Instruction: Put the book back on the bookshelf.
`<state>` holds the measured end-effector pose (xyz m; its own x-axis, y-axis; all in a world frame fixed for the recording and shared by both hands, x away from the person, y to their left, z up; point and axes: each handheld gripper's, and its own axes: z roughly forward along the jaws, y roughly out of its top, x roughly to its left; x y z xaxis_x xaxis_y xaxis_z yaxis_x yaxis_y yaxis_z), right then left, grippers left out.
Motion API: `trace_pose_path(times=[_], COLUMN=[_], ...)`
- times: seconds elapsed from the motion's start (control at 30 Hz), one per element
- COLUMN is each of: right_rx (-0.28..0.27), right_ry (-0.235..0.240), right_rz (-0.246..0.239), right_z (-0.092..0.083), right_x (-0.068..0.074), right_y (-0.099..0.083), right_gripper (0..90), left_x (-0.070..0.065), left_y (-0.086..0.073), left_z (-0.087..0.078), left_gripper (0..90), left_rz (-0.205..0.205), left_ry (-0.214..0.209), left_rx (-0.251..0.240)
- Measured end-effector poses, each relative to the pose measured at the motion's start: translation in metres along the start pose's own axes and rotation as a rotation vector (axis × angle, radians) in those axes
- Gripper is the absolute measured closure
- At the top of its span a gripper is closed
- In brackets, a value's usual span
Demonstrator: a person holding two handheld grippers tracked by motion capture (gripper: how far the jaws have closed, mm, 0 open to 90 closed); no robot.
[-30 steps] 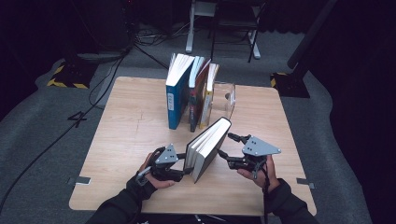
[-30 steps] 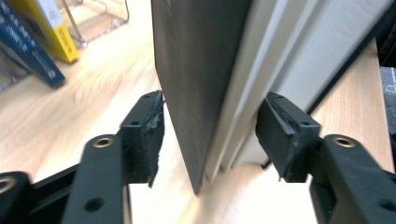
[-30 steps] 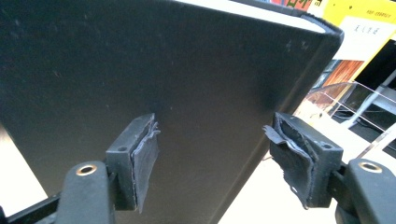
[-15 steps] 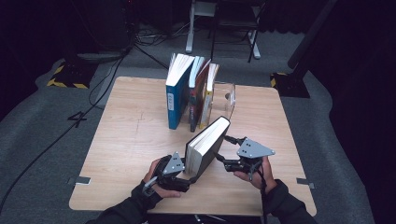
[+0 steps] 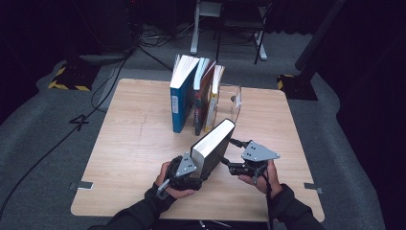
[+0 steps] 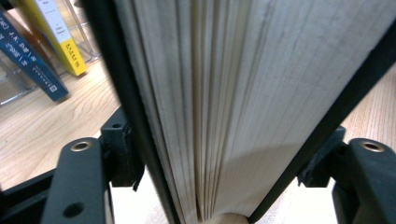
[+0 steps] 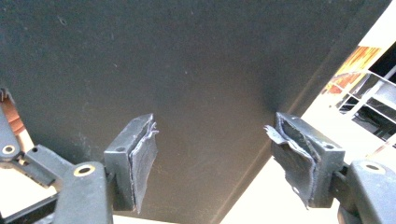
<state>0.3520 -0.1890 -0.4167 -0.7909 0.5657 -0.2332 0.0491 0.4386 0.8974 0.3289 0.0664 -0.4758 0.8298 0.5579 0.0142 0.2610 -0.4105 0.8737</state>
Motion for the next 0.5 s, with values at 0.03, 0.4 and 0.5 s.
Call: trace_pose_path(times=[0.03,0.4,0.5], right_rx=[0.001,-0.009,-0.006], right_ry=[-0.002,0.013,0.010], right_rz=[0.001,0.005,0.009], right_z=[0.000,-0.007,-0.009], right_x=[-0.001,-0.011,-0.015], right_y=[0.000,-0.005,-0.007], right_gripper=[31.6,30.6,30.4], left_x=[0.002,0.026,0.028], left_y=[0.000,-0.005,-0.006], left_z=[-0.001,-0.013,-0.016], left_gripper=[36.9,52.6,53.0], left_rz=[0.007,0.020,0.036], left_ry=[-0.004,-0.059,-0.086], left_rx=[-0.003,0.009,0.018])
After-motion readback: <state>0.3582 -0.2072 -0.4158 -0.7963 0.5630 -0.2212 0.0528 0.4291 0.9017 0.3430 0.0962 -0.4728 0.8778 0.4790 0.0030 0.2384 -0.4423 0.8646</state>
